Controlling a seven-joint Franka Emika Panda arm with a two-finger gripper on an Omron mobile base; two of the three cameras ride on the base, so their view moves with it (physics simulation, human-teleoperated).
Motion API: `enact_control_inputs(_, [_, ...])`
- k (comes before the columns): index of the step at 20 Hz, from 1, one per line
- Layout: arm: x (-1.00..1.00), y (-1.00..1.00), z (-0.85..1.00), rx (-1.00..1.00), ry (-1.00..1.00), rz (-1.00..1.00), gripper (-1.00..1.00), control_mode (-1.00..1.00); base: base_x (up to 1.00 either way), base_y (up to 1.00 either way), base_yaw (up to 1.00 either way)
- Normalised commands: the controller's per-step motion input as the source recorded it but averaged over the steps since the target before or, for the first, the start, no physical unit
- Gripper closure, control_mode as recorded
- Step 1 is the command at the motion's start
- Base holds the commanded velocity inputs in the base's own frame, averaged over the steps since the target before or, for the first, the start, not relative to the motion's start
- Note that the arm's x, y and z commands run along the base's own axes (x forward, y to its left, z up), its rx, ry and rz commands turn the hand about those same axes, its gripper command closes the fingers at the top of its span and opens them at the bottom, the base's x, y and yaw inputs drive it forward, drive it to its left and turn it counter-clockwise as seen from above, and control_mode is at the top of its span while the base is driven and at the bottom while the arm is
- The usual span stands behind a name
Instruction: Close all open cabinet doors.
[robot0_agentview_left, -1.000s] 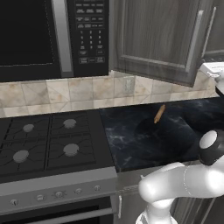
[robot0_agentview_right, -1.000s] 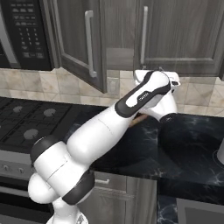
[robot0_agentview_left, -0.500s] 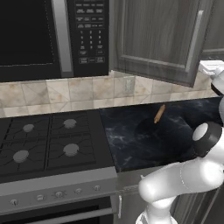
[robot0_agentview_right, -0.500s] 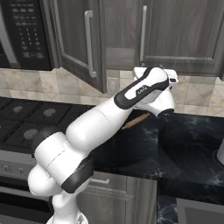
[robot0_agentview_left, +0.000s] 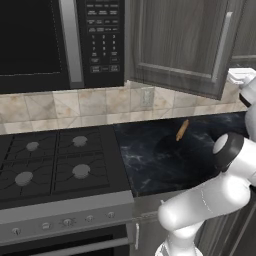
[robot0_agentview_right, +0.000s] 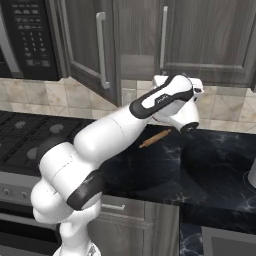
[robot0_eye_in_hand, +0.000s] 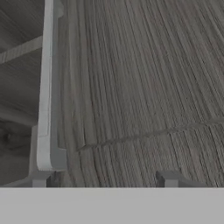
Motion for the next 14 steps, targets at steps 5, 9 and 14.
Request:
enact_control_inputs(5, [0.12, 0.0, 0.0, 0.0, 0.0, 0.0, -1.0, -1.0, 0.0, 0.0, 0.0])
enact_control_inputs(9, [0.07, 0.0, 0.0, 0.0, 0.0, 0.0, -1.0, -1.0, 0.0, 0.0, 0.0])
enact_control_inputs(14, [-0.08, -0.01, 0.06, 0.0, 0.0, 0.0, -1.0, -1.0, 0.0, 0.0, 0.0])
